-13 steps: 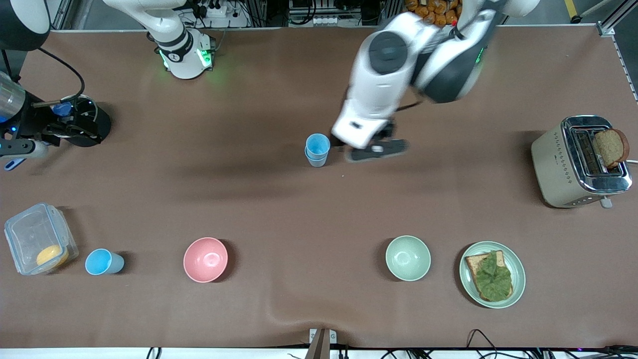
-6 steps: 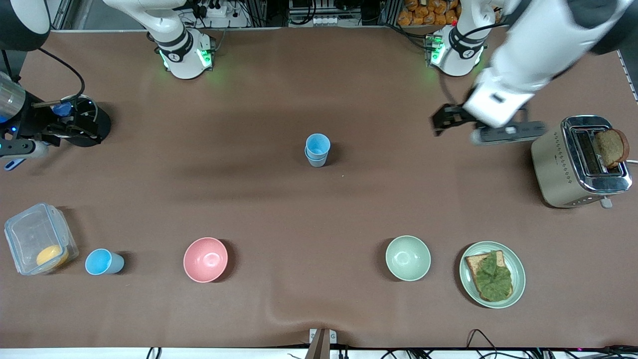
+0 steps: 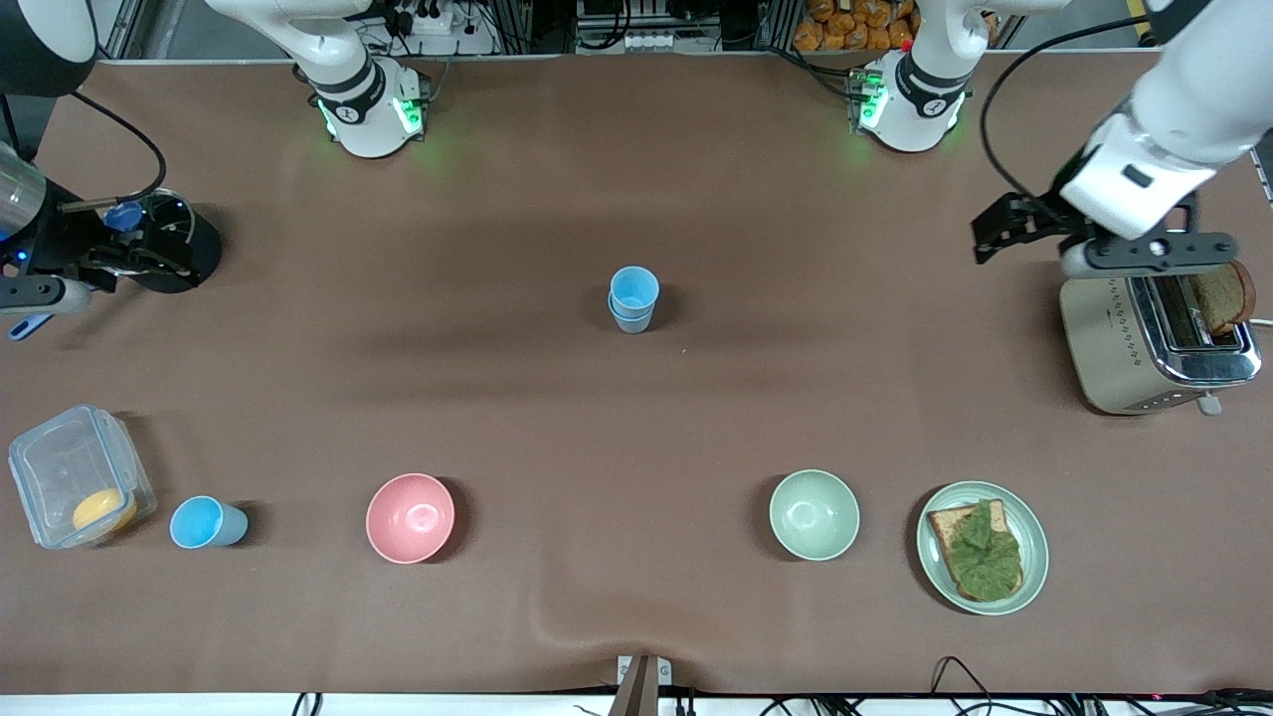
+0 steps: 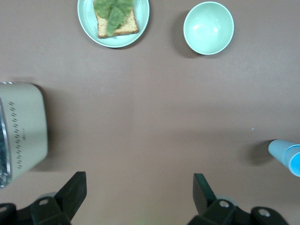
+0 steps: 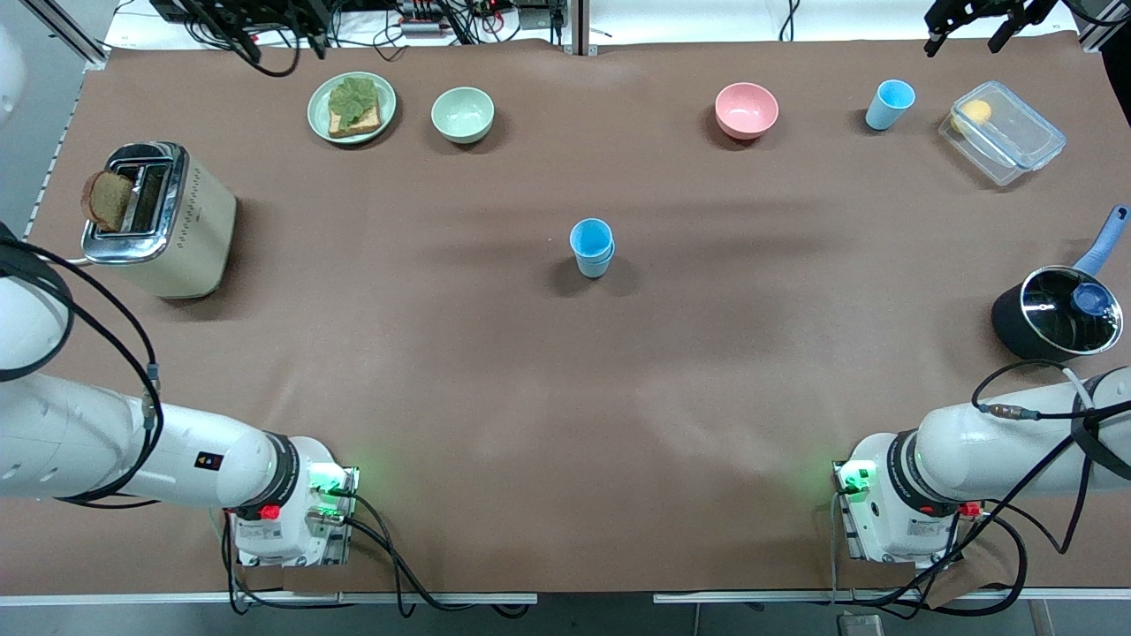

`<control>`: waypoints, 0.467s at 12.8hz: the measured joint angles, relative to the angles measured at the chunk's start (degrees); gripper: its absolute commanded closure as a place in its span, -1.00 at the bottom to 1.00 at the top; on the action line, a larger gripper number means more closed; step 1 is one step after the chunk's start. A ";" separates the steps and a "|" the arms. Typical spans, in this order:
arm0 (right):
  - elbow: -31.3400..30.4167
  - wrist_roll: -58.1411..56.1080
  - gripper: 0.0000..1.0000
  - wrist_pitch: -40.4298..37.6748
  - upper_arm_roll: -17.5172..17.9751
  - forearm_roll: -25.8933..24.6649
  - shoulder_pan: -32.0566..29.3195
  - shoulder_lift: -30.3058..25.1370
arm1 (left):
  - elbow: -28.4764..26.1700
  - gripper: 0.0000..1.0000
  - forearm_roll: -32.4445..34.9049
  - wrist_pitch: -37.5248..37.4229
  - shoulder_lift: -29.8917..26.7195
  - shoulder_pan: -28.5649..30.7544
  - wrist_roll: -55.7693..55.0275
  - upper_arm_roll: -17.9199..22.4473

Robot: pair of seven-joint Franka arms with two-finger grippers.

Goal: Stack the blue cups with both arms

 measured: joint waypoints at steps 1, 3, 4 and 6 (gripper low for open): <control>0.00 0.00 -1.00 0.00 0.01 0.00 0.00 0.00 | -0.02 -1.00 0.06 -0.54 -0.32 0.89 1.14 0.02; 0.01 0.00 -1.00 0.00 0.02 0.00 0.00 0.01 | -0.05 -1.00 0.08 -1.91 -0.91 1.73 1.52 -0.02; 0.01 0.00 -1.00 0.00 0.02 0.00 0.00 0.01 | -0.05 -1.00 0.09 -2.46 -1.08 1.85 1.52 -0.09; 0.01 0.00 -1.00 0.00 0.10 0.00 0.00 0.02 | -0.05 -1.00 0.09 -3.04 -1.18 1.86 1.52 -0.24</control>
